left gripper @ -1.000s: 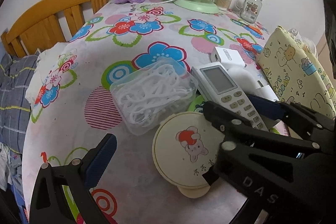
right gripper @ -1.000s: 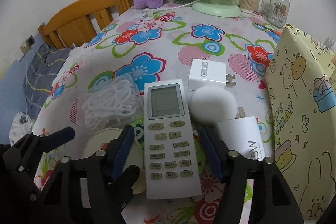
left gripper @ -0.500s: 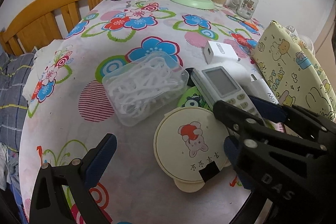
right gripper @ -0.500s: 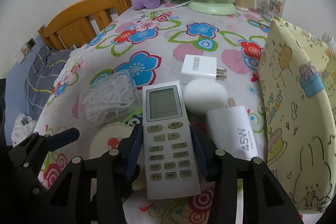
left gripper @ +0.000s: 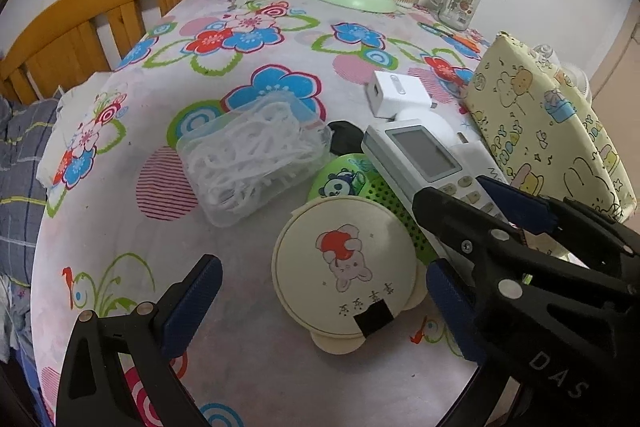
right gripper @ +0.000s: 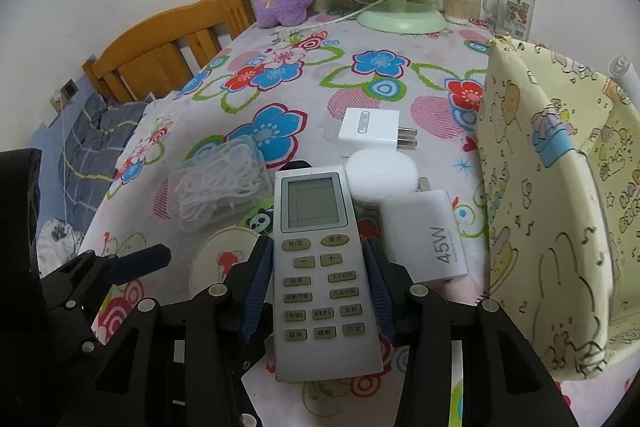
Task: Organize rigid objects
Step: 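Close right tool on the remote while left tool grasps the round bunny-print container, then carry the remote and round container together into the yellow fabric basket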
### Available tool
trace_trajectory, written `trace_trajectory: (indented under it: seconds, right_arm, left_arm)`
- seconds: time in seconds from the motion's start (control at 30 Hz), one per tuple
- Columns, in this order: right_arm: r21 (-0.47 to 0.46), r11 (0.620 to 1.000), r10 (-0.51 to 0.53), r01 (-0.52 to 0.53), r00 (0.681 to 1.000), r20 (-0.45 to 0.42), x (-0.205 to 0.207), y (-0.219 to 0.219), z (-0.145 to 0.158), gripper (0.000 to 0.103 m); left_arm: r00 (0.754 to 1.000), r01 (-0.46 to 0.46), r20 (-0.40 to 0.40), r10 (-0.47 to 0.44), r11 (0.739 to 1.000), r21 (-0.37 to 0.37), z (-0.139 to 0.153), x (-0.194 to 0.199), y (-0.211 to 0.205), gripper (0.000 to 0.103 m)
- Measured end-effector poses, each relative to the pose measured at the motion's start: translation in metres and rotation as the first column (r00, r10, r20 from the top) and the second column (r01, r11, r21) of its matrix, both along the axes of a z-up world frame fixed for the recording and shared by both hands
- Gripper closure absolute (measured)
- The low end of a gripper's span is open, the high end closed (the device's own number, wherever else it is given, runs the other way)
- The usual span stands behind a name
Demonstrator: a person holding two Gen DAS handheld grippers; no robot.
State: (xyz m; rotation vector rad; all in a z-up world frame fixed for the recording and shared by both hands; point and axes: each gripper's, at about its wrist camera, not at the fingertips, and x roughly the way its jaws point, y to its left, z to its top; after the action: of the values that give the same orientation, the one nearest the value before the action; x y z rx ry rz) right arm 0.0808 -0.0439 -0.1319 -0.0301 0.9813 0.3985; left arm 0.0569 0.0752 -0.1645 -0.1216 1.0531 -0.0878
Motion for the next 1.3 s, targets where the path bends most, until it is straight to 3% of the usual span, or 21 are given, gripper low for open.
trace_trajectory:
  seconds: [0.17, 0.23, 0.33, 0.4, 0.43, 0.83, 1.3]
  right_arm:
    - [-0.031, 1.000, 0.000, 0.000, 1.000, 0.002, -0.004, -0.001, -0.004, 0.054]
    - [-0.040, 0.999, 0.003, -0.003, 1.000, -0.002, -0.004, -0.001, -0.007, 0.054]
    - [-0.038, 0.999, -0.004, 0.003, 1.000, -0.017, -0.003, -0.003, -0.010, 0.055]
    - [-0.027, 1.000, -0.007, 0.007, 1.000, -0.027, -0.002, -0.005, -0.012, 0.055]
    - [-0.018, 1.000, -0.010, 0.009, 0.999, -0.033, -0.001, -0.005, -0.012, 0.055]
    - [-0.004, 1.000, -0.001, 0.001, 1.000, -0.031, -0.004, -0.004, -0.006, 0.055]
    - [0.010, 1.000, -0.002, 0.002, 0.998, 0.064, -0.023, -0.010, 0.034, 0.055]
  left_arm:
    - [0.999, 0.008, -0.035, -0.008, 1.000, 0.017, -0.010, 0.003, -0.009, 0.000]
    - [1.000, 0.008, -0.030, -0.006, 0.998, 0.060, -0.011, 0.004, -0.013, 0.000]
    - [1.000, 0.001, -0.007, -0.001, 0.999, 0.055, -0.012, 0.003, -0.013, 0.001]
    - [1.000, 0.008, 0.014, -0.009, 0.999, 0.039, -0.009, 0.001, -0.012, 0.016]
    - [1.000, 0.011, 0.023, -0.012, 0.999, 0.033, -0.007, 0.001, -0.012, 0.018]
    - [0.999, 0.005, 0.042, -0.007, 0.999, 0.047, -0.001, -0.004, -0.010, 0.018]
    - [0.992, -0.004, 0.127, -0.005, 0.998, 0.070, 0.037, -0.020, -0.016, 0.018]
